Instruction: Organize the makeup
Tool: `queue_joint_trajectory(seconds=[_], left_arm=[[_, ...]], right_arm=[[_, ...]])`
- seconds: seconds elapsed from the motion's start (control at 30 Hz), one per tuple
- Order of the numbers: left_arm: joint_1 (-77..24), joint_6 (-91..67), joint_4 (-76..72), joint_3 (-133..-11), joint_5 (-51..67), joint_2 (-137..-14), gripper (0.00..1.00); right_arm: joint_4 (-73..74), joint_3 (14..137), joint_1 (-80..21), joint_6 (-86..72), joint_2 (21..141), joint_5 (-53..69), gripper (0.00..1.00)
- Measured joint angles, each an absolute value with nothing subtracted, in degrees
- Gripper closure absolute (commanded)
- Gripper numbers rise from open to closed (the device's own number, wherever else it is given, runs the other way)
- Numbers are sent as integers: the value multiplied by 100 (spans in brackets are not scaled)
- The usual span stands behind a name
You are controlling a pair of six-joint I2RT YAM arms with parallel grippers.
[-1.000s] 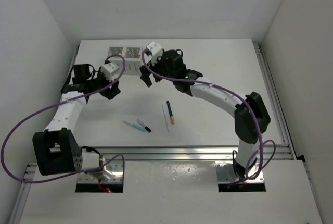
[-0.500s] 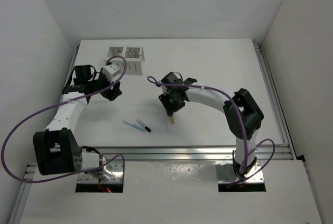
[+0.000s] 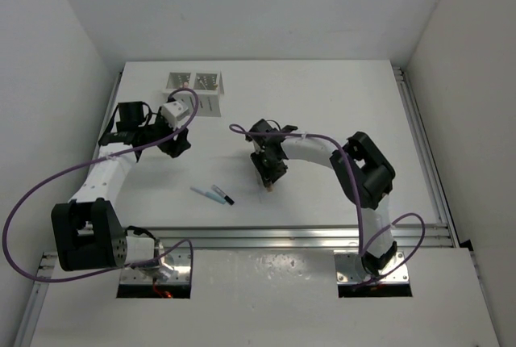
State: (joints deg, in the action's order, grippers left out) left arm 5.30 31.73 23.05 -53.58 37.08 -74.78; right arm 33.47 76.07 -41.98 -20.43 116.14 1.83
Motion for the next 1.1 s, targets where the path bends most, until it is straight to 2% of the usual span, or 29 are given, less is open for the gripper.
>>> queue_joint_trajectory(seconds=[0.03, 0.13, 0.17, 0.47, 0.53, 0.57, 0.63, 0.83, 1.1], left_arm=[[530, 3170, 2303, -5358, 3708, -7478, 34], [530, 3170, 2303, -5358, 3697, -7478, 34], [530, 3170, 2303, -5358, 3688, -7478, 34], [530, 2958, 2322, -5393, 3782, -7478, 34], [530, 2746, 2405, -5555, 3986, -7478, 31], [530, 2637, 2451, -5684, 4165, -7481, 22], [530, 2425, 2471, -6090, 4762, -7481, 18], [486, 2137, 2351, -6615, 6147, -7463, 18], [458, 1697, 2198, -6578, 6497, -7470, 18]], right_arm=[[3339, 7603, -4169, -2091, 11614, 172, 73], [3308, 7561, -4012, -2250, 11611, 121, 89], [3304, 7550, -3942, -2307, 11609, 110, 100], [3004, 7319, -3371, -1935, 11389, 23, 100], [2683, 7177, -3371, -1566, 11126, 49, 100], [2462, 7148, -3409, -1398, 10962, 113, 100], [1761, 7107, -3524, -1194, 10621, 397, 100], [-1208, 7032, -3782, -1417, 10232, 1822, 100], [-2493, 7129, -4246, -1485, 10492, 2626, 100]])
